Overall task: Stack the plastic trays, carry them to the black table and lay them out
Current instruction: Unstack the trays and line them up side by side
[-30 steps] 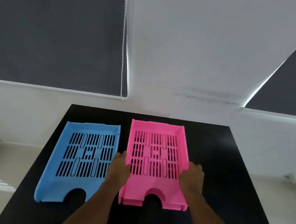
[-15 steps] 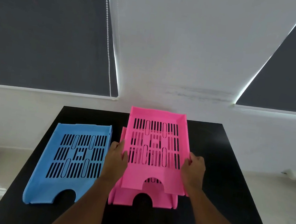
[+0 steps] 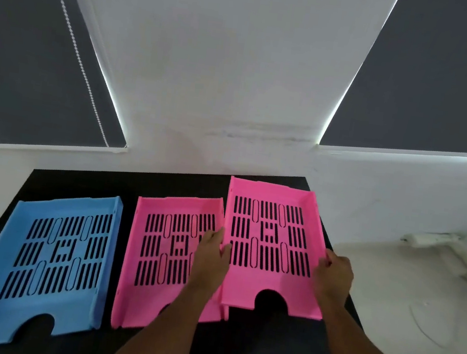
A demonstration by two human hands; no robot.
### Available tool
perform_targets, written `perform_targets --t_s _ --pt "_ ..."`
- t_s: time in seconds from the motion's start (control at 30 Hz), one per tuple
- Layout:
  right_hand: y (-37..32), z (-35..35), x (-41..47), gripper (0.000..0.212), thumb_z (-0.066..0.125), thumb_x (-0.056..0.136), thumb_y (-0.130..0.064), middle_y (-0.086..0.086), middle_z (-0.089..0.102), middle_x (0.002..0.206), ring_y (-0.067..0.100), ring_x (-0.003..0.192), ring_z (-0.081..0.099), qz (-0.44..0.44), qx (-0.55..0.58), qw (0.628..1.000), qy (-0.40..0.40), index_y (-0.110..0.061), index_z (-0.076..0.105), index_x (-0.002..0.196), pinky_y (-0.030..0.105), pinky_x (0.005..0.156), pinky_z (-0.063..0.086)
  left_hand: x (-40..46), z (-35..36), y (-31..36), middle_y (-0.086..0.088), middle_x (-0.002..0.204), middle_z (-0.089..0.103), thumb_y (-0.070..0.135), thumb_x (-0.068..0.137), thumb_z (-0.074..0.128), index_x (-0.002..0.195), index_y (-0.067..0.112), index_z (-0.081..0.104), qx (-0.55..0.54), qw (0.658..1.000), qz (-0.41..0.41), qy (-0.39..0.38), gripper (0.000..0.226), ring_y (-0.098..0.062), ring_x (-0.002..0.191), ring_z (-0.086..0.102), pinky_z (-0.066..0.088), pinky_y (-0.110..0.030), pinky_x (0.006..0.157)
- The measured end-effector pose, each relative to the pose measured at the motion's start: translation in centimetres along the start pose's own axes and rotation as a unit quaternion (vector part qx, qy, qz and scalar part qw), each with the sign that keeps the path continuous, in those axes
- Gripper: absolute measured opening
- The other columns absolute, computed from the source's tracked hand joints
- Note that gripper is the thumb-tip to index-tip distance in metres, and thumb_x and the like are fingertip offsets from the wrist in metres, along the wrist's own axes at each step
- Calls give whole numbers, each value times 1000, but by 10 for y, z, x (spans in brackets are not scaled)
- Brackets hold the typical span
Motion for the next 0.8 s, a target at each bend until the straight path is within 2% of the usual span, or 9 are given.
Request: perform_targets --t_s 0.1,0.2,0.3,0.43,0.53,0.67,0.8 --pt "15 -13 10 26 42 98 -6 14 54 94 25 69 55 13 -19 1000 6 0 66 103 30 70 53 -5 30 0 -12 150 44 22 99 51 149 14 40 -6 1000 -16 -21 52 -28 141 41 26 -46 121" --pt "23 -20 22 29 42 98 -4 12 49 93 26 72 51 16 -33 999 8 2 68 110 34 71 51 -10 54 -5 -14 154 39 25 100 51 152 15 33 18 998 -22 -62 56 -29 146 33 28 -51 120" --pt "28 -20 31 31 43 97 -3 10 46 94 26 75 50 20 -29 999 8 1 68 115 33 72 48 -11 69 -10 -13 154 39 21 99 52 153 14 30 39 995 -28 -89 59 -27 146 33 26 -48 122" --pt "36 -9 40 30 44 97 -3 9 47 95 24 74 51 32 -30 999 -8 2 67 116 31 68 47 -9 75 -13 -10 149 46 17 99 53 150 13 37 83 992 -27 -89 54 -22 141 40 24 -35 120" --pt "39 1 40 29 45 98 -3 7 46 95 23 77 51 31 -26 999 -21 1 66 118 31 68 47 -8 73 -19 -9 150 48 20 98 55 147 14 43 118 989 -18 -90 50 -23 145 33 21 -37 121" --pt "46 14 37 25 44 99 -4 9 48 95 23 77 54 33 -26 998 -36 1 65 111 32 67 52 -7 72 -24 -7 150 50 20 99 54 143 15 49 140 986 -7 -94 45 -21 144 36 22 -36 122" --pt "53 31 34 18 46 95 -3 11 52 95 26 78 58 44 -47 995 -71 -2 63 102 36 68 55 -10 58 -21 -4 147 50 23 100 50 139 16 53 148 986 15 -77 40 -17 140 37 22 -30 120"
Point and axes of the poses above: each hand's wrist, its own x-axis towards the middle knuckle, its own z-axis out of the palm, y = z × x, the point moved 10 cm from there along x, towards the middle knuckle
